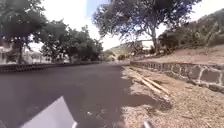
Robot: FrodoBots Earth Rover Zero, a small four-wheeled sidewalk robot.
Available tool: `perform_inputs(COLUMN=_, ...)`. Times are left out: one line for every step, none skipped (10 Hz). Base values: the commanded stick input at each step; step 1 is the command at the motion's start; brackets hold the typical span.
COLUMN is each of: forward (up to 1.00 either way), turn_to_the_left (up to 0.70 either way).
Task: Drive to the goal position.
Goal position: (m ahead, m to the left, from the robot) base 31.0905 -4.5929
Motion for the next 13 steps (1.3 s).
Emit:
perform_inputs(forward=0.60, turn_to_the_left=0.00)
perform_inputs(forward=0.60, turn_to_the_left=0.00)
perform_inputs(forward=0.60, turn_to_the_left=0.00)
perform_inputs(forward=0.60, turn_to_the_left=0.00)
perform_inputs(forward=0.60, turn_to_the_left=0.00)
perform_inputs(forward=0.60, turn_to_the_left=0.00)
perform_inputs(forward=0.60, turn_to_the_left=0.00)
perform_inputs(forward=0.60, turn_to_the_left=0.00)
perform_inputs(forward=0.60, turn_to_the_left=0.00)
perform_inputs(forward=0.60, turn_to_the_left=0.00)
perform_inputs(forward=0.60, turn_to_the_left=0.00)
perform_inputs(forward=0.60, turn_to_the_left=0.00)
perform_inputs(forward=0.60, turn_to_the_left=0.00)
